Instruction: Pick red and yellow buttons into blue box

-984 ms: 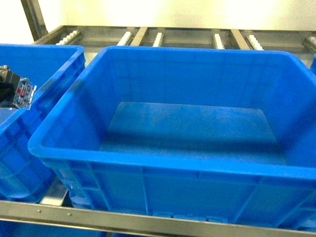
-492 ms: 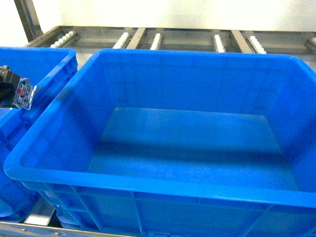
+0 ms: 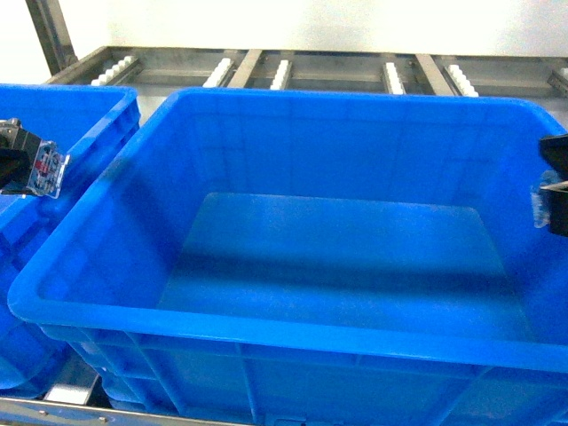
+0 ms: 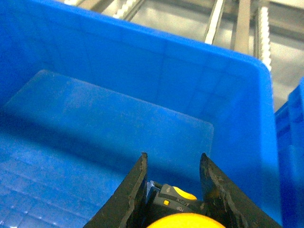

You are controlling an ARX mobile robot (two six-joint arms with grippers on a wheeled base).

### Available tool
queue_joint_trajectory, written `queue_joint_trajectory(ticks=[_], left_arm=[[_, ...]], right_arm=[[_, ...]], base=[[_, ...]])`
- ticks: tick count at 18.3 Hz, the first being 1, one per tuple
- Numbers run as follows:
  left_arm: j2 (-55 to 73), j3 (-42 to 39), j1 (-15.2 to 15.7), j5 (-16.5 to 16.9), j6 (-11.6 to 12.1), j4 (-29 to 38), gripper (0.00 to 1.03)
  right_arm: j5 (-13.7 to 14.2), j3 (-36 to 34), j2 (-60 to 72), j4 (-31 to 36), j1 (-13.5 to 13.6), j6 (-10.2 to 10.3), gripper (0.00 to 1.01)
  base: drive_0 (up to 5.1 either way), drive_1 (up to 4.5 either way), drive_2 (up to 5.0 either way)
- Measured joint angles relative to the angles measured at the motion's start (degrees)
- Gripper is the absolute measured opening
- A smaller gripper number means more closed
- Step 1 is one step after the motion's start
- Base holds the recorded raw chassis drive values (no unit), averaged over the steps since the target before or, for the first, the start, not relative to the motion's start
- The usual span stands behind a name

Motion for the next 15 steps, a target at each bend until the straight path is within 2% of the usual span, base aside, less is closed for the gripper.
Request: queue_joint_trajectory(ticks=[2, 5, 6, 7, 8, 10, 12, 13, 15], left_arm=[[0.0, 0.0, 0.0, 0.0, 0.0, 0.0, 0.21], [0.0, 0.0, 0.0, 0.0, 0.0, 0.0, 0.21], [0.0, 0.0, 0.0, 0.0, 0.0, 0.0, 0.21], [0.0, 0.0, 0.0, 0.0, 0.0, 0.0, 0.21], [0.0, 0.0, 0.0, 0.0, 0.0, 0.0, 0.21], [0.0, 0.0, 0.0, 0.0, 0.0, 0.0, 0.21], [0.0, 0.0, 0.0, 0.0, 0.0, 0.0, 0.21], [0.0, 0.0, 0.0, 0.0, 0.0, 0.0, 0.21], [0.0, 0.0, 0.0, 0.0, 0.0, 0.0, 0.21]], right_arm=[[-0.7, 5.4, 6.4, -3.2, 0.6, 0.0, 0.3], [-1.5, 19.3, 20.6, -12.4, 1.8, -0.3, 0.3], [-4.2, 24.2, 24.5, -18.1, 2.6, -0.4, 0.3], [-4.6, 26.9, 26.9, -21.4, 3.6, -0.9, 0.3], [-6.7, 28.9, 28.6, -24.5, 3.7, -0.9, 0.3], [-6.3, 30.0, 31.0, -26.6, 4.9, -1.4, 0.3], [-6.9, 30.0, 31.5, -26.7, 5.0, -1.2, 0.41], [-6.8, 29.7, 31.4, -25.3, 4.9, -1.1, 0.47], [-7.6, 27.2, 29.7, -19.6, 4.1, 0.0, 0.65]], base=[[0.0, 0.0, 0.0], [0.0, 0.0, 0.0], [0.0, 0.0, 0.0], [0.0, 0.0, 0.0], [0.0, 0.0, 0.0], [0.0, 0.0, 0.0], [0.0, 0.0, 0.0], [0.0, 0.0, 0.0], [0.0, 0.0, 0.0]])
